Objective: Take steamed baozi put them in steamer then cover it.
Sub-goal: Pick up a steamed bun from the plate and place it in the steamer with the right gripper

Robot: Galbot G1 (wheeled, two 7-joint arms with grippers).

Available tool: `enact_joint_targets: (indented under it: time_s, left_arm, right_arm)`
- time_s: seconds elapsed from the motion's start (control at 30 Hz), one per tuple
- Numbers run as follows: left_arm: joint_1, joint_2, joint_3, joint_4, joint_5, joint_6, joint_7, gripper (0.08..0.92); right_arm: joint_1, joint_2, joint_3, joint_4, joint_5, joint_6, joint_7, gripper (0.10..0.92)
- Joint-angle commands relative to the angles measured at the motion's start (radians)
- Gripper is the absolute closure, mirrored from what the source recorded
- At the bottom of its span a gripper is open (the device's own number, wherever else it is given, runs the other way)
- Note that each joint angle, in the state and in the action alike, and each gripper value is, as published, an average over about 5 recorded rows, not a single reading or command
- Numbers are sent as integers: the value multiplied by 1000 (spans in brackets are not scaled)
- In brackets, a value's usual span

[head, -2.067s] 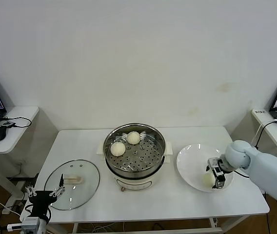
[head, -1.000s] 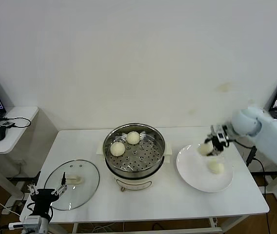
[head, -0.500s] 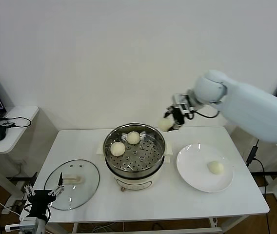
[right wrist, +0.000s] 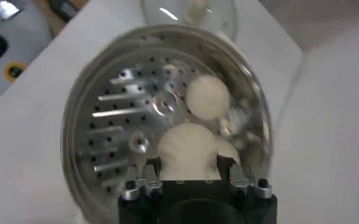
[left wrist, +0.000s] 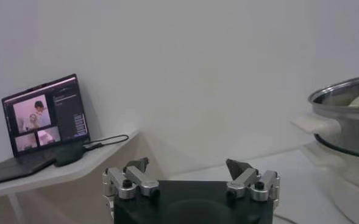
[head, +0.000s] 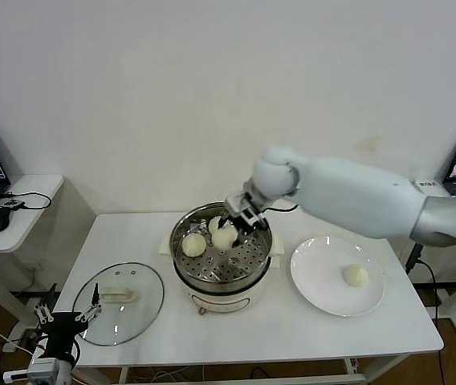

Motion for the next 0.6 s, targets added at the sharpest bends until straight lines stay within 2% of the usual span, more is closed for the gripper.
enact_joint_targets:
  time_s: [0.03,0.23,0.6]
  left_arm:
    - [-1,-6,4,4,-1,-2,0,177]
    - [-5,-5,4,9,-1,-4,-1,177]
    - [-5,-11,8,11,0,-5,-1,177]
  right_arm:
    - [-5,78,-90,-14,-126,179,-2,418]
    - [-1,76,-95,-3,-147,241,-9,414]
    - [0,56,-94,13,-135,255,-25,394]
